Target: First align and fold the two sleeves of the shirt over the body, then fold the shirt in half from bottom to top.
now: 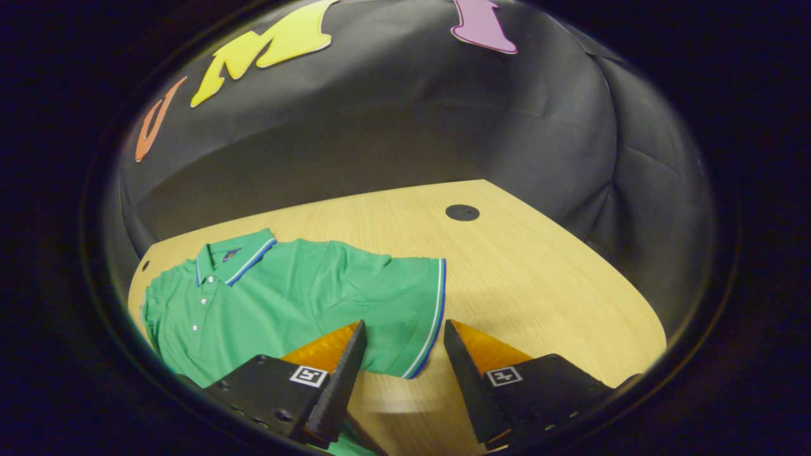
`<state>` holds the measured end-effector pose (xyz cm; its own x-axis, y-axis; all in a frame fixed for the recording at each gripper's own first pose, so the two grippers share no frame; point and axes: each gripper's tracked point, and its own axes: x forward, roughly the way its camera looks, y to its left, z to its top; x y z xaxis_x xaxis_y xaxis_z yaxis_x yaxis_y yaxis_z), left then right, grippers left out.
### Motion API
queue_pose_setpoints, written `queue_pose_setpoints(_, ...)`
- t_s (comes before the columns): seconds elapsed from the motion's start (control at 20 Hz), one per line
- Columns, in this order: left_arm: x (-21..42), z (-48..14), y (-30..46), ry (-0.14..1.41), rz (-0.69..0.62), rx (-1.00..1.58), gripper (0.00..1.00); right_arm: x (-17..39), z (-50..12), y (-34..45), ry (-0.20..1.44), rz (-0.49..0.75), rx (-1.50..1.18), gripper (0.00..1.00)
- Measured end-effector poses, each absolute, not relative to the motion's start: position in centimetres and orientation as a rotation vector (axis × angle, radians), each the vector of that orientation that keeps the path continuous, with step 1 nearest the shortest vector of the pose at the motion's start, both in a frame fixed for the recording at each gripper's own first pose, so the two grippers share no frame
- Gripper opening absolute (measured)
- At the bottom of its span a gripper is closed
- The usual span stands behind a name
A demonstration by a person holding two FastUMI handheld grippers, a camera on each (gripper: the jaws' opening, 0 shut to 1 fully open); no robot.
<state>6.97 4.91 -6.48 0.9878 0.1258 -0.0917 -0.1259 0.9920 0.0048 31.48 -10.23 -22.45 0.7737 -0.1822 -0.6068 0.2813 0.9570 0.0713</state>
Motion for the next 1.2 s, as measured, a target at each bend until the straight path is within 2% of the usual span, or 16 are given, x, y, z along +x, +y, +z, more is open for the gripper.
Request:
queue_pose_setpoints(0.05, 7.1, -6.7, 4.7, 0.097, 0.122, -0.006, 1.00, 31.9, -22.5, -10.5, 0.635, -0.254, 0.168, 0.66)
queue_pose_setpoints(0.15, 7.2, -7.1, 4.7, 0.112, 0.121, -0.012, 1.00, 32.1, -22.5, -9.8, 0.648, -0.227, 0.191, 0.39)
queue_pose_setpoints(0.2, 7.3, -7.2, 4.7, 0.115, 0.122, -0.012, 1.00, 32.2, -22.5, -9.7, 0.651, -0.217, 0.184, 0.29)
queue_pose_setpoints(0.3, 7.4, -7.6, 4.7, 0.129, 0.125, -0.014, 1.00, 32.5, -22.3, -9.6, 0.639, -0.193, 0.136, 0.23)
queue_pose_setpoints(0.35, 7.4, -7.7, 4.8, 0.133, 0.123, -0.015, 1.00, 32.7, -22.1, -9.5, 0.633, -0.188, 0.105, 0.08)
queue_pose_setpoints(0.45, 7.4, -7.6, 4.8, 0.129, 0.123, -0.014, 1.00, 32.8, -21.7, -9.5, 0.616, -0.178, 0.005, 0.08)
queue_pose_setpoints(0.5, 7.3, -7.5, 5.0, 0.125, 0.125, -0.011, 1.00, 32.9, -21.4, -9.1, 0.600, -0.170, -0.046, 0.00)
queue_pose_setpoints(0.7, 7.4, -7.6, 5.1, 0.127, 0.134, -0.011, 1.00, 33.6, -18.8, -7.4, 0.508, -0.126, -0.225, 0.00)
queue_pose_setpoints(1.2, 7.6, -7.4, 5.6, 0.121, 0.160, -0.013, 1.00, 33.9, -15.8, 1.0, 0.402, 0.007, -0.267, 0.00)
